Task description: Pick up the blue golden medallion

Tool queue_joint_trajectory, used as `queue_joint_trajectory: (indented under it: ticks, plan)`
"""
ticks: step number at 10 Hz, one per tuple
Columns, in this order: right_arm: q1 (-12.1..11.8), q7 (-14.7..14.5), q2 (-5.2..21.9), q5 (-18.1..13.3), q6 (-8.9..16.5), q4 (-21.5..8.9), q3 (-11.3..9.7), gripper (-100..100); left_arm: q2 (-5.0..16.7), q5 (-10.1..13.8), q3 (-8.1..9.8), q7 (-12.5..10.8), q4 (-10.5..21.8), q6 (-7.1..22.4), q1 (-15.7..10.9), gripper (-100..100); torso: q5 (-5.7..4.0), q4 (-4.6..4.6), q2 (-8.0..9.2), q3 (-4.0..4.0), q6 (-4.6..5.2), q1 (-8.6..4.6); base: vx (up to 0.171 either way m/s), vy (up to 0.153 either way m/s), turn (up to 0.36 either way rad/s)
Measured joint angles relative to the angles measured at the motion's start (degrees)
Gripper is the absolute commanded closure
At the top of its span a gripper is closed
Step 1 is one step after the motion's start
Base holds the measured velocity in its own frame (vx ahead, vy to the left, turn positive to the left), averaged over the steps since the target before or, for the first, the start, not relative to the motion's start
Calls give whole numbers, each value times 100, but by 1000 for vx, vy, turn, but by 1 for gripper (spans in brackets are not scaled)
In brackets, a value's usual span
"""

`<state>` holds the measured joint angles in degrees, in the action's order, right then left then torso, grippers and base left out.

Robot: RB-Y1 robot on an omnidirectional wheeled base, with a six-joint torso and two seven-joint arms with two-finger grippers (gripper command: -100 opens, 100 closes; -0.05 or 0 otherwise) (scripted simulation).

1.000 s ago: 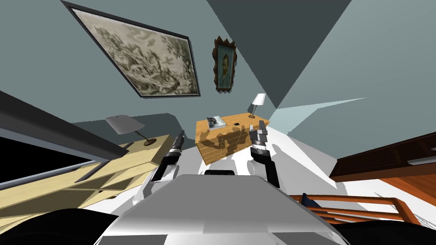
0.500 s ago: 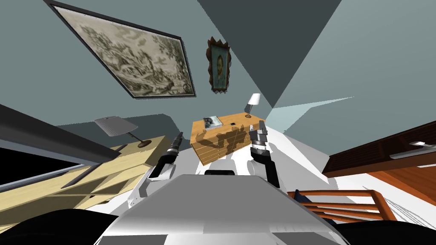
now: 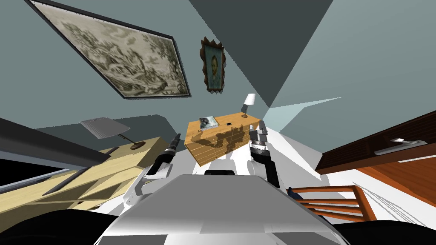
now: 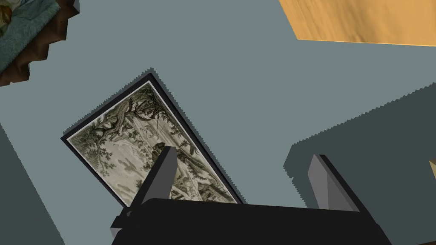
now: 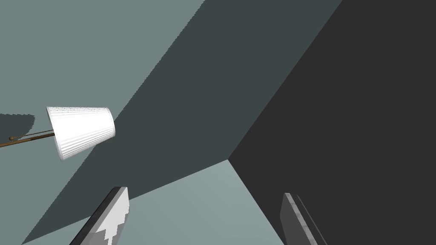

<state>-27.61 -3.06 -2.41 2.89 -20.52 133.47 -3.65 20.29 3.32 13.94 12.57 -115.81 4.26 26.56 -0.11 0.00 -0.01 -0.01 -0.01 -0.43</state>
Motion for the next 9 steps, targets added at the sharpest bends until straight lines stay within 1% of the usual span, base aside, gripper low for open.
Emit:
queue_joint_trajectory:
  ticks: [1,2,3,4,5,6,7,8,9]
  plan:
    - [0,0,0,0,0,0,0,0,112,38,96,-22,146,103,-43,-100,1,-1,-6,-3,1,0,32,-105,-31]
    - [0,0,0,0,0,0,0,0,131,38,137,-27,163,252,-64,-100,1,-1,-7,-4,0,5,22,-133,-77]
    - [0,0,0,0,0,0,0,0,222,68,227,-47,276,379,-110,-100,0,-1,-5,-3,1,-3,19,-118,-29]
    - [0,0,0,0,0,0,0,0,275,86,278,-66,330,515,-145,-100,0,-1,-3,-2,0,1,8,-47,10]
    - [0,0,1,0,0,0,1,0,290,93,296,-75,303,638,-140,-100,4,0,2,1,-1,23,17,-80,-69]
    - [0,0,0,0,0,0,0,0,365,121,376,-102,366,791,-176,-100,5,0,-1,0,1,17,30,-83,-39]
    - [0,0,0,0,0,0,1,0,385,127,420,-120,376,944,-177,-100,4,-1,-4,-2,-1,16,43,-130,-74]
    - [0,0,0,0,0,0,0,0,468,157,504,-159,466,1116,-234,-100,1,-2,-9,-5,1,1,47,-107,-27]
    - [-1,0,0,0,0,0,0,0,503,171,552,-187,506,1276,-254,-100,1,-2,-11,-6,-1,6,51,-135,-76]
